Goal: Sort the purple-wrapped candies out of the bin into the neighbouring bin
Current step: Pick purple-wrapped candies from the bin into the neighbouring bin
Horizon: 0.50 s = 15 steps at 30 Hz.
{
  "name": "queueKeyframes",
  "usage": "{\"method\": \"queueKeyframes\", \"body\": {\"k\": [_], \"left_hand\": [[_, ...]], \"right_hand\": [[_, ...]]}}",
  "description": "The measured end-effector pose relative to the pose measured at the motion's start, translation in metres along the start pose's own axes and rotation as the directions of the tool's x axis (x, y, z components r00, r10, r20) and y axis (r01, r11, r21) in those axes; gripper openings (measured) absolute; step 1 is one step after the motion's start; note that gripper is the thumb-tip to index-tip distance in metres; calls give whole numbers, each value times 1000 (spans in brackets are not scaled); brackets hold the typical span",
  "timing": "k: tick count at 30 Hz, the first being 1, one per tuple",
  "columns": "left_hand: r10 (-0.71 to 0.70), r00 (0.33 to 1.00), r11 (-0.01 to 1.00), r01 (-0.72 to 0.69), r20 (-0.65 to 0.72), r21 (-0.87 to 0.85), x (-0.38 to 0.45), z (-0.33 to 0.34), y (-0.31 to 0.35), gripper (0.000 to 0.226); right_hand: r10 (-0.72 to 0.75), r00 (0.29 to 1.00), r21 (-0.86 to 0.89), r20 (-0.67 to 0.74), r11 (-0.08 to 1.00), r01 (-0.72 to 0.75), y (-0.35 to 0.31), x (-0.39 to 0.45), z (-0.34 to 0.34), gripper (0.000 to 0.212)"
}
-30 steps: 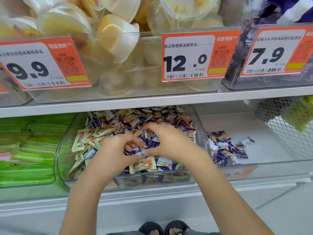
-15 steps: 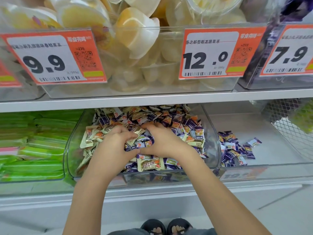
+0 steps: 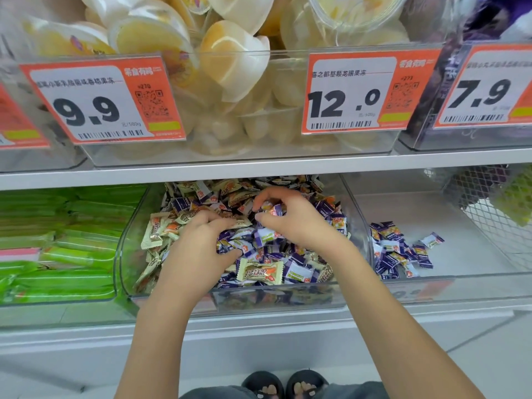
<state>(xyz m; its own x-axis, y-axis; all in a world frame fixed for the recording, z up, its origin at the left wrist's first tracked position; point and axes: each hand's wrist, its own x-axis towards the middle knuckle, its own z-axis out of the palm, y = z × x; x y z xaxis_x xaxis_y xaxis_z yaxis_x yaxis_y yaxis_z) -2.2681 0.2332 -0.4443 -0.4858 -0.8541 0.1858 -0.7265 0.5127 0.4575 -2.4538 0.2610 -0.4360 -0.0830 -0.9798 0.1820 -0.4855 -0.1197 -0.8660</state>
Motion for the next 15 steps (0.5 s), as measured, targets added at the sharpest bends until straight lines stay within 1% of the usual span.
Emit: {"method": "queueKeyframes", "body": {"k": [3,4,6,7,8,10,13,15], "left_hand": [[35,997,999,-36,-67,-13,-1,1,8,46],[46,995,999,-47,-87,-16,-1,2,12,44],[67,991,997,-70,-119,-21,-1,3,21,41],[76,989,996,-81,-130,-29,-1,3,25,40],[85,987,995,-91,-137,-39,-1,4,29,39],[106,985,993,-113,-137,-45,-1,7,38,38],[124,985,992,-126,-123,-11,0,12,48,37],[125,987,992,-123,-103,27,1,16,55,36]], "right_hand": [[6,993,105,-116,994,6,-4,-1,-9,22],[33,985,152,-172,988,-7,-4,-1,-12,20],[144,950,264,-276,962,-69,-5,-4,-22,13],[186,930,316,-318,945,-81,-5,-6,-28,13],[198,913,348,-358,935,-66,-5,-10,-34,13],[169,885,339,-433,941,-14,-1,-20,-51,11],[149,850,310,-506,951,18,12,-40,-81,13],[123,808,212,-576,977,2,28,-54,-102,13]]}}
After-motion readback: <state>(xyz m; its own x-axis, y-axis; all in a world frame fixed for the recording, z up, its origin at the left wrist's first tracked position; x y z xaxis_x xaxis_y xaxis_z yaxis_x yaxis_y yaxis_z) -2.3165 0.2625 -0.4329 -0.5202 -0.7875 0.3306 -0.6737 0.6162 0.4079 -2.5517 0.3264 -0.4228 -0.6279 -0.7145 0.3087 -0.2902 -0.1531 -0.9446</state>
